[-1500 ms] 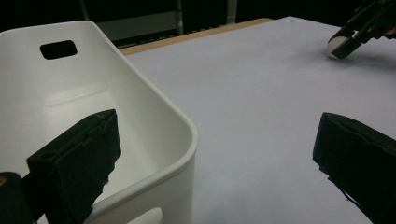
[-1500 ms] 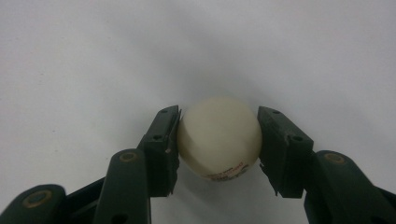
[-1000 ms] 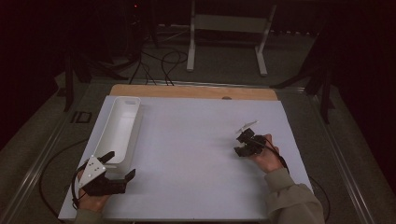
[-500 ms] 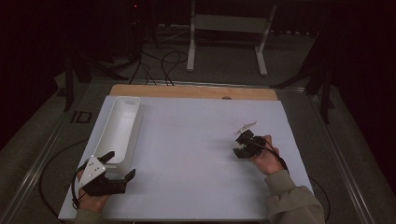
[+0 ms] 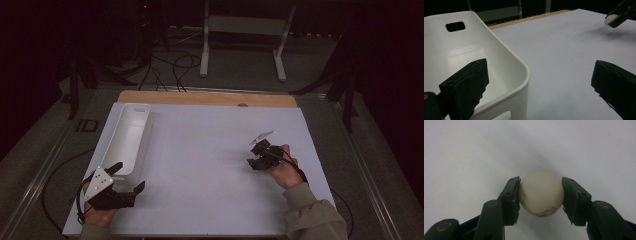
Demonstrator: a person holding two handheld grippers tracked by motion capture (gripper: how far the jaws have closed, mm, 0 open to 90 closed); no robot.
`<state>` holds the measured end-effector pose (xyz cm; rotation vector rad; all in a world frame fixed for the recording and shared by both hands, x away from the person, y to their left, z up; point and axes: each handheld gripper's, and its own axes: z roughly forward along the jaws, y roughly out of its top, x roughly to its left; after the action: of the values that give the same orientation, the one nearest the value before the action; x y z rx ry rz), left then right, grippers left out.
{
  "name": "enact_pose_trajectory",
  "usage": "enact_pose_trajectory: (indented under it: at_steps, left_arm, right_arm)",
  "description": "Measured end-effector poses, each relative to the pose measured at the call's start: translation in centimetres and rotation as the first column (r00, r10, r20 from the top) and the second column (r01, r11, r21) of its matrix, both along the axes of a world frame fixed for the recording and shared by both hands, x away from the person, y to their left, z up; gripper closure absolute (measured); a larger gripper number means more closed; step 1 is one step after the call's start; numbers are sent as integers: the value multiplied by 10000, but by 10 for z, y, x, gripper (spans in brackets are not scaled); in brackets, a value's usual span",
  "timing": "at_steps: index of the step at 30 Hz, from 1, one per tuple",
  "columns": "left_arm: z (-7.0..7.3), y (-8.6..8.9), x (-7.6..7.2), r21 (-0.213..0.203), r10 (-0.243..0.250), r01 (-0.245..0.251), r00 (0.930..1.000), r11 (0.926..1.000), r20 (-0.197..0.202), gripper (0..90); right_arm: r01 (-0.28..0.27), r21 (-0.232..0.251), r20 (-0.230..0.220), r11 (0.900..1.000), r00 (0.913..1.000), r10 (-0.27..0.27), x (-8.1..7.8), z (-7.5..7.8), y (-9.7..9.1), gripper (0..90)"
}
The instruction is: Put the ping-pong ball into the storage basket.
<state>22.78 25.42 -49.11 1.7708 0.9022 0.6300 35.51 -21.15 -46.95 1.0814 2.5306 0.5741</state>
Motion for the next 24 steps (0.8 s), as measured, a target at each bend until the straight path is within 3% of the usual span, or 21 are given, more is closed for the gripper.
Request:
enact_pose_trajectory:
  at_steps: [24]
  left_arm:
    - [0, 0, 0, 6, 7, -7, 10000, 10000, 4, 23]
  right_arm:
    - [-341, 40, 342, 9994, 9988, 340, -5, 18, 11, 503]
